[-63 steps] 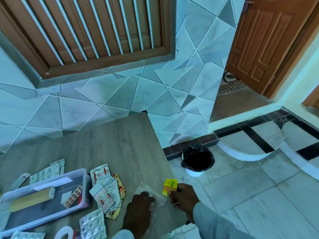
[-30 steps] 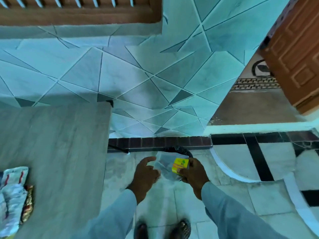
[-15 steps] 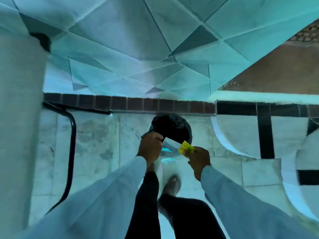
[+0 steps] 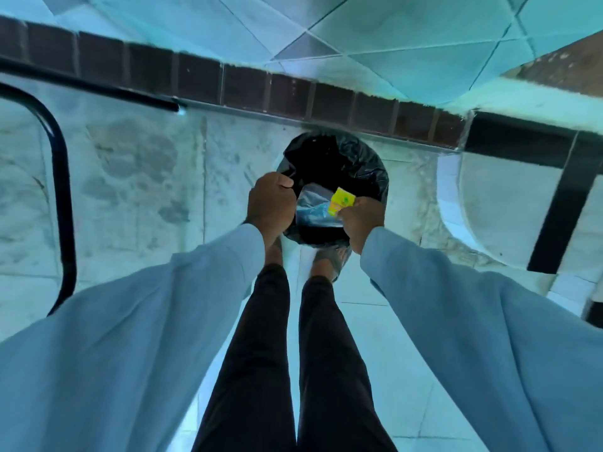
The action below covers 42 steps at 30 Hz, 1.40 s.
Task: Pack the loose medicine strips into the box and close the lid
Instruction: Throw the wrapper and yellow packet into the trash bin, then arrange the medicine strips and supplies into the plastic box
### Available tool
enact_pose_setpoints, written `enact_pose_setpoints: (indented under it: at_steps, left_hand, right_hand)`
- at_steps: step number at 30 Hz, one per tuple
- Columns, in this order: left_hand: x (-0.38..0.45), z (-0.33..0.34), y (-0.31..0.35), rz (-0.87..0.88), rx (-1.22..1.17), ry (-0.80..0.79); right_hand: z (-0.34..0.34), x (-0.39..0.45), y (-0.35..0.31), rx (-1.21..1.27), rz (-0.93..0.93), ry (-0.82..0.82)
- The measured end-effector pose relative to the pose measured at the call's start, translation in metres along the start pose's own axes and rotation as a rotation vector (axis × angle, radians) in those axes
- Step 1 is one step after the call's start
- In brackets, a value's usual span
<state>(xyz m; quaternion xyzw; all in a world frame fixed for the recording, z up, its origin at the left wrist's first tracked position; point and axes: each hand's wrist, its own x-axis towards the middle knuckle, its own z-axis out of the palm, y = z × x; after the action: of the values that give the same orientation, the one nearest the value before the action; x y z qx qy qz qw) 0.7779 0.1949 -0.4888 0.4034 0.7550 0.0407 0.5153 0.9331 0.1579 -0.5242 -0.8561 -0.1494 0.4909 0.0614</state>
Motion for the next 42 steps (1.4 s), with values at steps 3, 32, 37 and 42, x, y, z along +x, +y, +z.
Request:
enact_pose_setpoints:
  at_steps: [3, 32, 37, 42]
  left_hand:
    - [-0.002, -0.001, 0.007, 0.020, -0.013, -0.015]
    - [-0.540, -0.444, -0.028, 0.497, -0.417, 1.275]
    - [-0.640, -0.492, -0.166, 0.410, -0.429, 1.428]
    - [-0.716, -0.533, -0.271, 0.351, -0.306, 1.507]
  right_hand:
    - [0.002, 0.010, 0.002, -0.009, -0.012, 0.002]
    - [-0.010, -0.710, -0.163, -0.095, -1.731, -0.492]
    - [0.054, -0.819, -0.092, -0.029, -1.849, -0.600]
    - [0.114, -0.887, -0.043, 0.019, -1.870, -0.612]
